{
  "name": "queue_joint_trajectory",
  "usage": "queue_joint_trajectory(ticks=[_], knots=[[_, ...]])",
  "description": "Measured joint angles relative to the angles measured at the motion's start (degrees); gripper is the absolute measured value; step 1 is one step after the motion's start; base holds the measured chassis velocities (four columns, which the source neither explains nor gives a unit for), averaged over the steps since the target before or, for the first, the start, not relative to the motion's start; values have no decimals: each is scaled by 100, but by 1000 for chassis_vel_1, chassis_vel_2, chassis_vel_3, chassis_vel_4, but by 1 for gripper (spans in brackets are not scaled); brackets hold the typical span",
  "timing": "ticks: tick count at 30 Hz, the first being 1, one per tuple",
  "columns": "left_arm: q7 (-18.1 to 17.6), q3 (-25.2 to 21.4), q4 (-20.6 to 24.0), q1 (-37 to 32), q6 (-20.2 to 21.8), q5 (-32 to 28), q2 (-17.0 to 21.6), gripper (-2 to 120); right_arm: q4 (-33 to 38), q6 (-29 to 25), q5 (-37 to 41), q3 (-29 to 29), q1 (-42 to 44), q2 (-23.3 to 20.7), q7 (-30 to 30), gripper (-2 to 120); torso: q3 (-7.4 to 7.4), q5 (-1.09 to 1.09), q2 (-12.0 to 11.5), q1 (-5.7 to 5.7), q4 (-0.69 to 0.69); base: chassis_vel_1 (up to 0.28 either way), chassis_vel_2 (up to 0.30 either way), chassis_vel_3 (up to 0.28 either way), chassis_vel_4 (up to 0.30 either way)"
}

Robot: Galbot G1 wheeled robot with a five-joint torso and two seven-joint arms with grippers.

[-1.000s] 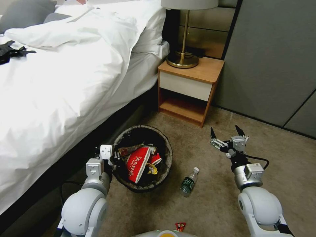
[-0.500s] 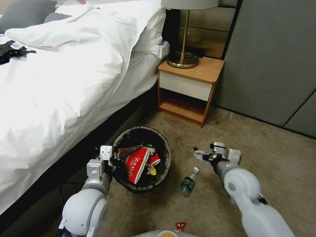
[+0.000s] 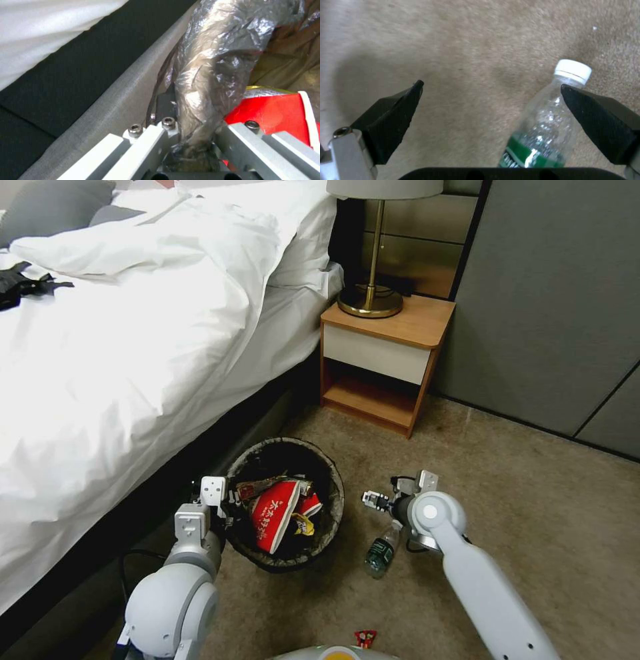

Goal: Pick up the trash bin, then pick up the garbage from the floor and place it into the trash bin.

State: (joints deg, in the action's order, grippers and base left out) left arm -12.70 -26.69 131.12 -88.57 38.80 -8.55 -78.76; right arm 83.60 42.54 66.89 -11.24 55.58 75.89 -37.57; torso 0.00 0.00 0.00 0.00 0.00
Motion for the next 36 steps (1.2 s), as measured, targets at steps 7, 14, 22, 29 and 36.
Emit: queue_joint_trajectory(ticks=[7,14,22,29,36], knots=[[19,-2,-12,-3,-2,3,-16,0,-489,-47,-337,-69,-116,222,-30,100,0,0,0,0,0,0,0,0,0],[52,12,-82,31,-39,-8,-1,0,-676,-232,-383,-249,-33,254,-130,100,0,0,0,0,0,0,0,0,0],[68,55,-118,73,-56,-27,-5,0,-785,-304,-489,-297,67,351,-181,100,0,0,0,0,0,0,0,0,0],[68,50,-128,80,-59,-54,25,0,-988,-373,-694,-313,140,445,-66,100,0,0,0,0,0,0,0,0,0],[71,60,-142,89,-67,-52,19,0,-1087,-412,-807,-309,215,548,23,100,-1,0,0,0,0,0,0,0,0]])
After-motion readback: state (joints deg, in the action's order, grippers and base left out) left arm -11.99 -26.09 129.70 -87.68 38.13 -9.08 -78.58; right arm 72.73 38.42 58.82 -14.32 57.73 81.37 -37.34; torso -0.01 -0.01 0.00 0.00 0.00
